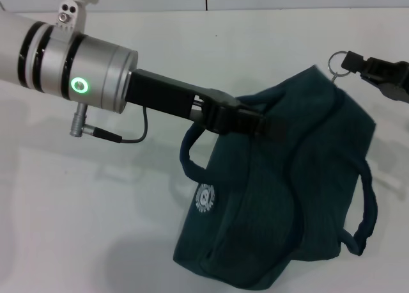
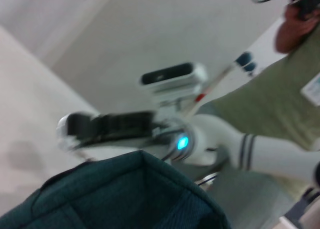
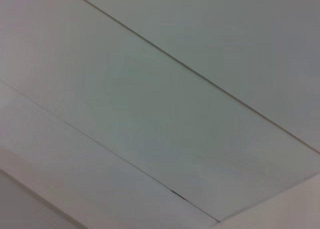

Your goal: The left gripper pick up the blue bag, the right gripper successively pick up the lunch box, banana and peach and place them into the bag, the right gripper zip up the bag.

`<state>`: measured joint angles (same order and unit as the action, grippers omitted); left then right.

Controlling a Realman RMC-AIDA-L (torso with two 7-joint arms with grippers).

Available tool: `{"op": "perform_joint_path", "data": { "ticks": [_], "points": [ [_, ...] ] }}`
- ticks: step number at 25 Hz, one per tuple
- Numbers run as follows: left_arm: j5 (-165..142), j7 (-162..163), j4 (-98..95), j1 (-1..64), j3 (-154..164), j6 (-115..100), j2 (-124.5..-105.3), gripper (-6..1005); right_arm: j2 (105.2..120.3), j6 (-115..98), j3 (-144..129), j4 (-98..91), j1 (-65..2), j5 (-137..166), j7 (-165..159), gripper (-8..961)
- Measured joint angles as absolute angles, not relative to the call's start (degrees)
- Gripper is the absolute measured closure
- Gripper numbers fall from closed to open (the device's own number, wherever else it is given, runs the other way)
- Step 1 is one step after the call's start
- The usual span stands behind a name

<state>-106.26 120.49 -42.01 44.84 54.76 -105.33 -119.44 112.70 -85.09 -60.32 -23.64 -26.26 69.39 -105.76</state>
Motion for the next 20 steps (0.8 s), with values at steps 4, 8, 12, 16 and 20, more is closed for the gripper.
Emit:
{"op": "perform_joint_path", "data": {
  "ticks": [4,8,12,16,20],
  "points": [
    [-103.5,120.4,-42.3,44.5,54.8,-107.2,-119.32,954,112.8,-83.3,-60.6,-23.6,-26.4,71.0,-105.7,939],
    [-103.1,120.4,-42.2,44.2,54.7,-107.2,-119.26,954,113.28,-82.8,-60.7,-23.6,-26.7,71.7,-105.5,939],
    [-103.3,120.4,-42.0,43.7,54.5,-104.1,-119.26,954,113.63,-84.2,-60.5,-24.1,-26.8,71.6,-104.2,939],
    [-103.6,120.2,-42.0,43.0,54.6,-99.4,-119.26,953,113.45,-85.5,-60.1,-24.3,-26.8,71.4,-103.5,908],
    [-103.7,119.3,-41.4,42.8,54.5,-95.6,-119.27,954,112.71,-85.8,-56.2,-24.3,-25.5,71.3,-102.4,784]
  ]
}}
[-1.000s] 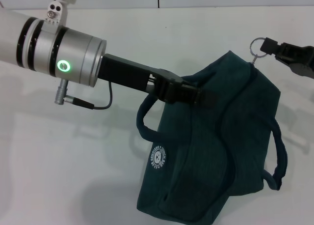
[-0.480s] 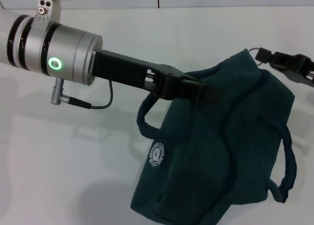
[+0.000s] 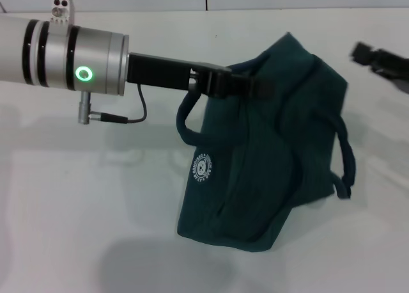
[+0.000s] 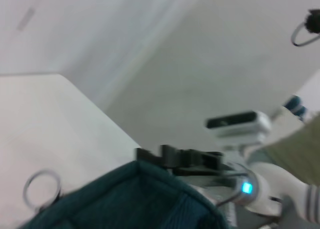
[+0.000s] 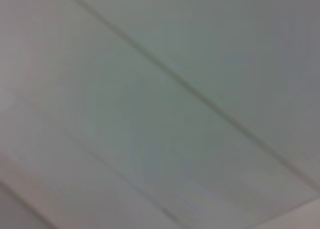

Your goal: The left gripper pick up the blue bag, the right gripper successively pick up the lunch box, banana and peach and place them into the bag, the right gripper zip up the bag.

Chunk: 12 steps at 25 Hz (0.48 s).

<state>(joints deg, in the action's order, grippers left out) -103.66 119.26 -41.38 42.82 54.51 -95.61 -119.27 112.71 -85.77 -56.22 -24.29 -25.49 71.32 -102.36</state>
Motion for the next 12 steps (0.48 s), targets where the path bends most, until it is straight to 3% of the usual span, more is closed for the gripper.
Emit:
{"op": "perform_joint_path", "data": {
  "ticks": [12],
  "points": [
    [-103.3,116.6,-40.7,42.7,54.1,-84.4,-119.02,950,111.74,-87.3,-49.2,-24.4,-22.0,71.3,-100.5,305]
  ]
}}
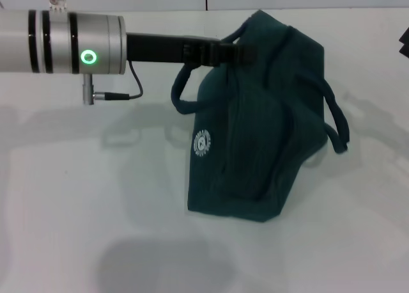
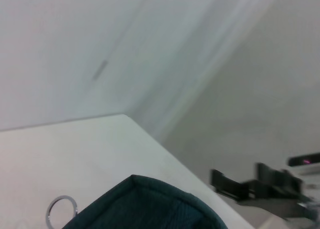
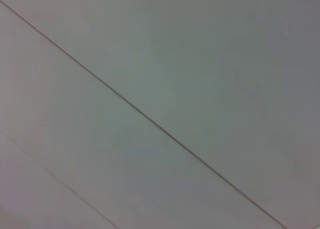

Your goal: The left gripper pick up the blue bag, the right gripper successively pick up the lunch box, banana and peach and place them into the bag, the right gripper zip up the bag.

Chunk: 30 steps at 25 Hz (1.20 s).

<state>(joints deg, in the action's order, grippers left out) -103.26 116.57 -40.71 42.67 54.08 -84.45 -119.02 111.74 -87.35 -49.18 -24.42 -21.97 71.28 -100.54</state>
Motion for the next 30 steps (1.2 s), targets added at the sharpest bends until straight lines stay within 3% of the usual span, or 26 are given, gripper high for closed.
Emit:
{"op": "perform_joint_path", "data": {
  "ticks": [9,16,30],
  "points": [
    [-101.1,113.8,-38.2,42.2,54.0,-75.6,-119.21,946,111.97,-88.2,-49.1,-24.2,-21.9,71.5,-99.7,113],
    [-100.1,110.9,-37.8,42.0,54.0,-75.8,-119.38,942,111.72,-89.0,-49.1,-24.4,-22.3,71.5,-99.6,73],
    [-93.9,109.9,-46.8,39.1,53.5,-87.3,-118.87,389,111.57,-97.7,-49.4,-25.8,-22.6,71.6,-89.1,73]
  ]
}}
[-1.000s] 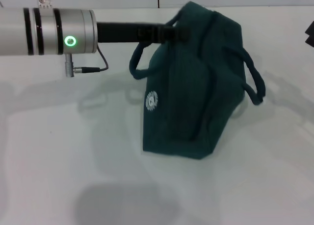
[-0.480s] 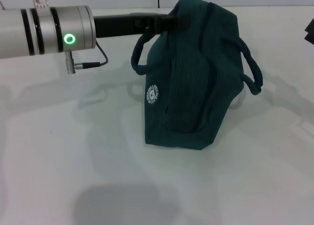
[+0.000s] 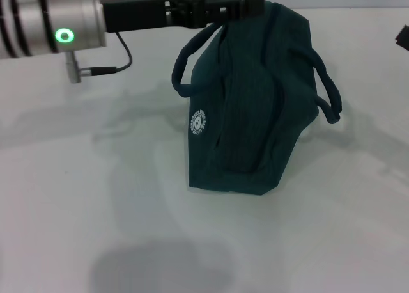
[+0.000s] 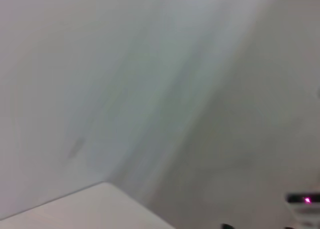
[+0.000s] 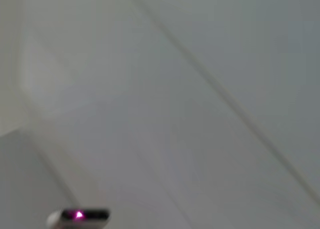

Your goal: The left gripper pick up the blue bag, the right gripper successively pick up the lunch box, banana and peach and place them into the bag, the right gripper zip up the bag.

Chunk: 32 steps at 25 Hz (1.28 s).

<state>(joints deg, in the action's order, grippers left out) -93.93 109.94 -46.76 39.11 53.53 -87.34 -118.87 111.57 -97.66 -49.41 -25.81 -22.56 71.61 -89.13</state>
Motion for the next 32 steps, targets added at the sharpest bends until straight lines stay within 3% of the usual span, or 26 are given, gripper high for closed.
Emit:
{"op": "perform_joint_path", "data": {
  "ticks": [3,11,17,32],
  "points": [
    [-93.8,107.9,-50.5,37.4,53.5,-93.0,-118.38,287,111.99,-102.1,-49.8,-27.9,-22.7,73.8,-84.0,74],
    [-93.6,93.4,-52.0,31.0,53.7,-109.1,-115.11,120,115.45,-107.0,-52.7,-35.3,-22.9,83.9,-73.8,74],
    [-94.0,85.1,-48.6,25.0,53.2,-111.6,-114.66,125,115.61,-103.9,-64.0,-34.9,-23.9,84.3,-65.4,74],
    [-93.8,81.1,-41.4,22.6,52.6,-111.8,-113.99,125,116.02,-97.3,-71.3,-33.4,-25.4,83.7,-61.2,74]
  ]
}}
